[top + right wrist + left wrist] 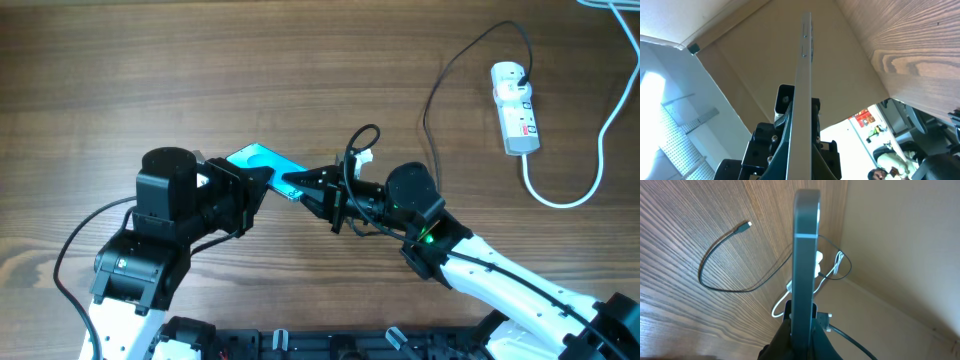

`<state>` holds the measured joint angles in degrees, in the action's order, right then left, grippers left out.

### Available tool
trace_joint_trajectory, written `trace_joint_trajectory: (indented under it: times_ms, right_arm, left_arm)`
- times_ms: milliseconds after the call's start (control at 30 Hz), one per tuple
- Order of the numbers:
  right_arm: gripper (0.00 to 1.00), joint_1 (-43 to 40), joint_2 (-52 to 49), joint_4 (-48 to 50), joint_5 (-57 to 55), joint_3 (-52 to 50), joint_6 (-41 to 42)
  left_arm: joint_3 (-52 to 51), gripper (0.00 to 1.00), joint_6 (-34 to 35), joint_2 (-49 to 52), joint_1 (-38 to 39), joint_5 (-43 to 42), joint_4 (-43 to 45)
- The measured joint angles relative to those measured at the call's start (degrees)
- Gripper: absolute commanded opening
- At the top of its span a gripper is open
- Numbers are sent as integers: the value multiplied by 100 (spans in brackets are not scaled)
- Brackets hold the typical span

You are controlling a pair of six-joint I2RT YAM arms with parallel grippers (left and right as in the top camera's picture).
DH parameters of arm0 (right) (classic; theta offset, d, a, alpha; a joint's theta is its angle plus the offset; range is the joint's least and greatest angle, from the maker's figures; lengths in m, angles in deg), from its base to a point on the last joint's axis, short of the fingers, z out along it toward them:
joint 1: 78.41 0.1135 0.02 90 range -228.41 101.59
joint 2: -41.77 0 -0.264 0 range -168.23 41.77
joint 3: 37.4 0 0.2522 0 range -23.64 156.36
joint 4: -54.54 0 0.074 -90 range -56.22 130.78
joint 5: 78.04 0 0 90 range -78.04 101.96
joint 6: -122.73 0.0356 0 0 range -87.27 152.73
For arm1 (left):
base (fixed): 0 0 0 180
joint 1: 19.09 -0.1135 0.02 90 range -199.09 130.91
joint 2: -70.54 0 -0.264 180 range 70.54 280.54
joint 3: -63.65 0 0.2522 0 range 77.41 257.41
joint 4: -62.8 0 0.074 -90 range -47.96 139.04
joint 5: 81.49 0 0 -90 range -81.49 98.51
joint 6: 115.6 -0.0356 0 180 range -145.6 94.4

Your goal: Plug charger to phone and switch on socket

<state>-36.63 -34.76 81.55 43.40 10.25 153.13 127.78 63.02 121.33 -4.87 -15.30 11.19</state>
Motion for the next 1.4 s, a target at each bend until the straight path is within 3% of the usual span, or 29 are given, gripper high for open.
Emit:
trace_joint_trajectory:
  times_ms: [167, 333, 400, 467, 567, 633, 700, 767, 800, 933, 1000, 1100, 1200, 1333, 1400]
  right_arm:
    - [5, 0, 0, 0, 0, 0, 2]
    - [20, 0, 0, 2, 0, 0, -46]
    - [37, 2, 0, -4, 4, 0, -90]
    - [45, 2, 0, -136, 28, 2, -116]
    - [73, 2, 0, -457, 50, 2, -149]
    - [91, 2, 15, -1268, 63, 33, -149]
    - [98, 2, 31, -2312, 59, 70, -173]
    - [100, 7, 31, -3462, -188, 52, -378]
    - [99, 7, 28, -3567, -354, 37, -713]
    - [95, 7, 28, -3471, -1078, 39, -3368]
    - [95, 0, 28, -3818, -1381, 63, -4232]
    - [95, -221, 26, -5471, -1921, 562, -5464]
    - [83, -490, 26, -6419, -2791, 1574, -6531]
    - [80, -498, -127, -6323, -3324, 1657, -7077]
    - [76, -498, -824, -6153, -3340, 1755, -7176]
  left_arm:
    - [0, 4, -2, 0, 0, 0, -2]
    - [0, 4, 70, 0, 0, -7, -4]
    - [0, 4, 48, 0, 0, -2, -9]
    - [0, 4, -140, 0, 0, 79, -39]
    - [-2, 4, -763, 2, -2, 236, -94]
    - [-2, 4, -1377, 2, -2, 332, -201]
    - [7, 4, -2151, 46, -2, 562, -680]
    - [-2, 4, -2675, 133, -2, 769, -1239]
    - [-7, 4, -2793, 219, -2, 793, -1274]
    - [-7, 4, -3324, 570, -2, 881, -1537]
    - [-7, 4, -3410, 697, -2, 898, -1578]
    - [-7, 4, -3458, 745, -2, 901, -1561]
    - [-7, 4, -3628, 750, -2, 898, -1397]
    - [-7, 4, -3753, 752, -2, 901, -1322]
    - [-7, 4, -3755, 752, -2, 901, -1314]
